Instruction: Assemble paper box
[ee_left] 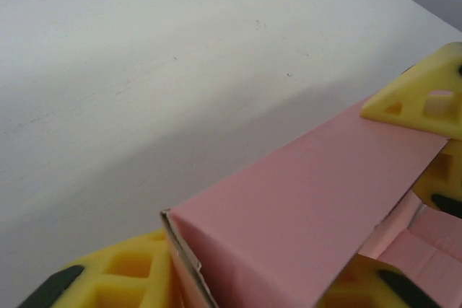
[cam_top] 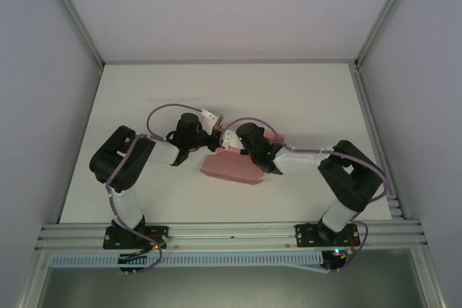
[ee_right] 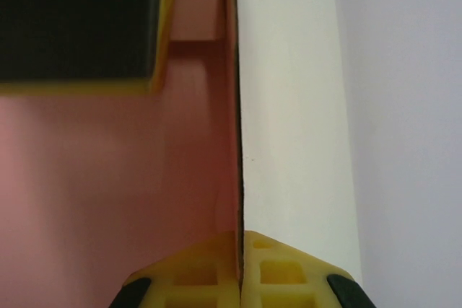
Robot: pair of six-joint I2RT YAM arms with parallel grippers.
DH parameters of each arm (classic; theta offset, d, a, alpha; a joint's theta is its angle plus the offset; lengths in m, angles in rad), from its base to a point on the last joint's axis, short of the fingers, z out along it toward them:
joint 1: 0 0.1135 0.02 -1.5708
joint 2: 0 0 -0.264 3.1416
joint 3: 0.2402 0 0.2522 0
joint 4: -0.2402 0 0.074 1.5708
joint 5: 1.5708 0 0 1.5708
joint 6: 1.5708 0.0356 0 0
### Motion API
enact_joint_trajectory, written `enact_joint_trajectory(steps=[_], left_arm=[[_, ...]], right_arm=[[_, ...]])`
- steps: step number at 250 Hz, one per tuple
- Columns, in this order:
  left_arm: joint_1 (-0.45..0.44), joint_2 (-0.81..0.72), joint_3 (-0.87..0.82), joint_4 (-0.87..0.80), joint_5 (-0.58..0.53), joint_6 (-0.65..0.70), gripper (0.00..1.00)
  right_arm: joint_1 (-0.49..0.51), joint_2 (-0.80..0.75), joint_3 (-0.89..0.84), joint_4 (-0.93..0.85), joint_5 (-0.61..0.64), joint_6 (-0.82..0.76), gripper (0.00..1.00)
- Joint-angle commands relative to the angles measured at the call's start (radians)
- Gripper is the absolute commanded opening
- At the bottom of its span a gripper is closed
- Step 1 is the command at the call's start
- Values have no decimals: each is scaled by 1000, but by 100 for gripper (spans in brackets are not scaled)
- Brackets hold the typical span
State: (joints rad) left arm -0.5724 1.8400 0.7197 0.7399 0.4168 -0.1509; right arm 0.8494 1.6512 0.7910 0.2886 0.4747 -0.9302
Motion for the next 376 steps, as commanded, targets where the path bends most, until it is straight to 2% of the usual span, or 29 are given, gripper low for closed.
enact_joint_trajectory(steps=[1, 11, 33, 49, 65, 73, 90, 98, 105, 107, 121, 152, 195, 251, 283, 323, 353, 365, 376], left_arm=[[-21, -8, 17, 25, 7, 42, 17], [-24, -8, 11, 27, -15, 42, 11], [-35, -16, 10, 8, -88, 52, 12], [-64, -30, -2, 13, -218, 72, 13], [-94, -41, -15, 22, -348, 98, 8], [-107, -46, -19, 23, -411, 95, 1], [-111, -60, -38, 39, -426, 85, 0], [-109, -67, -42, 35, -417, 80, 8], [-110, -73, -48, 36, -406, 82, 26], [-110, -74, -50, 36, -405, 81, 28], [-108, -91, -61, 33, -371, 72, 30], [-103, -154, -94, -6, -331, 48, 62], [-103, -272, -139, -109, -245, 32, 84], [-63, -424, -219, -165, -170, -20, 91], [-49, -494, -232, -247, -78, 26, 95], [-46, -500, -192, -424, -65, 87, 94], [-46, -491, -166, -528, -50, 154, 98], [-46, -487, -163, -516, -82, 134, 96], [-39, -487, -162, -492, -39, 134, 96]], right_arm=[[22, 21, 0, 6, -58, 17, 0], [21, 20, -4, 24, -40, 14, 0], [22, 10, -8, 45, -27, 12, 0], [22, 7, -6, 54, -11, 9, 0], [23, 8, -3, 73, 16, 6, 0], [23, 6, -1, 80, 21, 2, 0], [23, 3, 3, 82, 27, 4, 0], [23, 3, 3, 82, 26, 4, 0], [23, 3, 7, 82, 25, 7, 0], [22, 4, 7, 80, 26, 7, 0], [20, 5, 10, 81, 38, 6, 0], [13, 7, 7, 87, 48, 13, 0], [4, 6, 7, 83, 41, 31, 0], [2, 9, 9, 84, 48, 25, 0], [-5, 6, 14, 76, 45, 38, 0], [-30, -27, 25, 33, -10, 80, 0], [-46, -51, 26, -20, -52, 64, 0], [-48, -62, 18, -21, -60, 61, 0], [-48, -72, 9, -28, -85, 56, 0]])
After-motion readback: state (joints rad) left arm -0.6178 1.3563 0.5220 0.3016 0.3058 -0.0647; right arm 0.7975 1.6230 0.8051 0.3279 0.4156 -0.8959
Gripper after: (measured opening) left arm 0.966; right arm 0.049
